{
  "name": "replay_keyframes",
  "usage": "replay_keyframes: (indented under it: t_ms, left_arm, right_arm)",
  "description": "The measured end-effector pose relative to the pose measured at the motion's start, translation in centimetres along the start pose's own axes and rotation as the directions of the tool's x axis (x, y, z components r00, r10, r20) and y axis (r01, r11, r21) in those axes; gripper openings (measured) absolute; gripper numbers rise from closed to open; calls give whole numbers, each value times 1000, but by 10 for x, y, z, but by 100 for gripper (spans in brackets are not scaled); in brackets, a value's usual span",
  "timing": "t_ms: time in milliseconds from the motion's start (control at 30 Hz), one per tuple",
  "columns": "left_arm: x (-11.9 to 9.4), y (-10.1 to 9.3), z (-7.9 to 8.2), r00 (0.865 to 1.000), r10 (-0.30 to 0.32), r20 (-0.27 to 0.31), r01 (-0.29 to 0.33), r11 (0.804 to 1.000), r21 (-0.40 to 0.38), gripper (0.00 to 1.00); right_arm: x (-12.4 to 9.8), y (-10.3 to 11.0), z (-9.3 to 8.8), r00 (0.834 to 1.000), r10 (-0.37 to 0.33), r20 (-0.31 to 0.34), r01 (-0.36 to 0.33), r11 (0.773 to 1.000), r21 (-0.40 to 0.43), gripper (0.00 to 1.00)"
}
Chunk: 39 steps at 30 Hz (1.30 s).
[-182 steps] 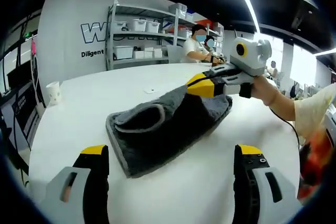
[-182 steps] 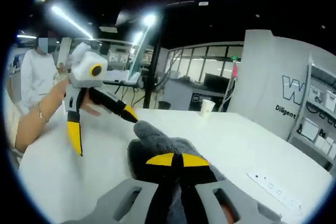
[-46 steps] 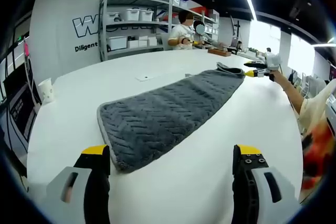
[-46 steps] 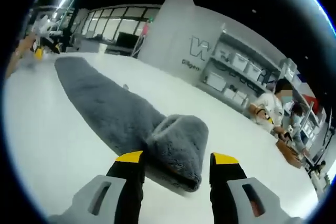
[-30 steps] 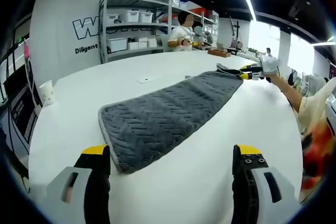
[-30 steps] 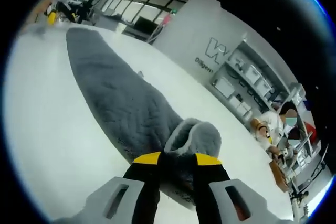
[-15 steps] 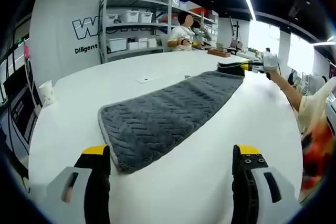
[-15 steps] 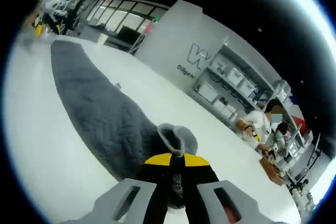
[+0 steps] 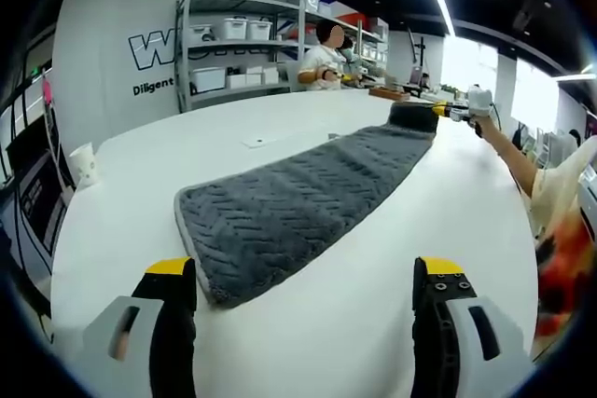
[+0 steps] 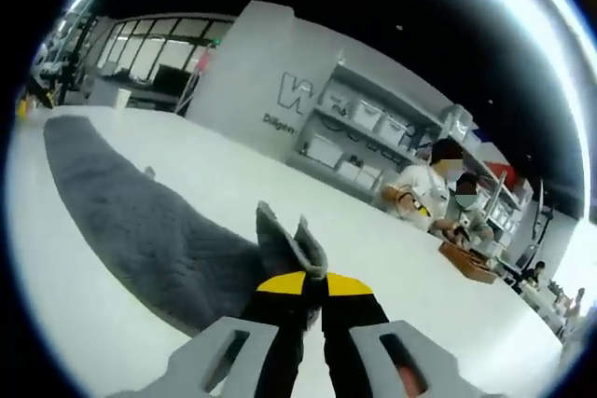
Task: Open the folded towel by lifting each exposed corner and separating the folded layers until the towel lies flat within the target outline without major curled edges
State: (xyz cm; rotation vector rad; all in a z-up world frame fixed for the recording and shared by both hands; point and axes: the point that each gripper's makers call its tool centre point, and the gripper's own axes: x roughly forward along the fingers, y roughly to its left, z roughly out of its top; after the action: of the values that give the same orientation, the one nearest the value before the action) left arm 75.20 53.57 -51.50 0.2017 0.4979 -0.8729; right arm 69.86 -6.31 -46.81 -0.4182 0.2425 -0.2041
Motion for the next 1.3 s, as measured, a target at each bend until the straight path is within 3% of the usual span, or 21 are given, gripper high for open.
replay_keyframes:
  t_ms: [133, 300, 533, 700, 867, 1300]
  left_arm:
    - [0, 1, 0, 1000, 0, -1, 0, 1000, -1, 95]
    - [1, 3, 0, 1000, 0, -4, 0, 1000, -2, 95]
    - [2, 1, -2, 1000, -3, -11, 3, 1000, -1, 95]
    - [2, 1, -3, 1000, -3, -12, 3, 1000, 0, 95]
    - [3, 3, -3, 1000, -3, -14, 3, 1000, -1, 95]
    - [2, 4, -2, 1000, 0, -13, 0, 1000, -1, 94]
  right_arm:
    - [1, -12, -8, 999, -32, -9, 32, 999, 37, 0]
    - [5, -25, -28, 997, -55, -47, 61, 988, 140, 0]
    - [11, -41, -53, 992, -83, -96, 99, 979, 179, 0]
    - [18, -41, -70, 988, -73, -135, 100, 974, 203, 0]
    - [23, -43, -90, 986, -29, -165, 81, 945, 318, 0]
    - [29, -43, -110, 974, -30, -225, 91, 960, 266, 1]
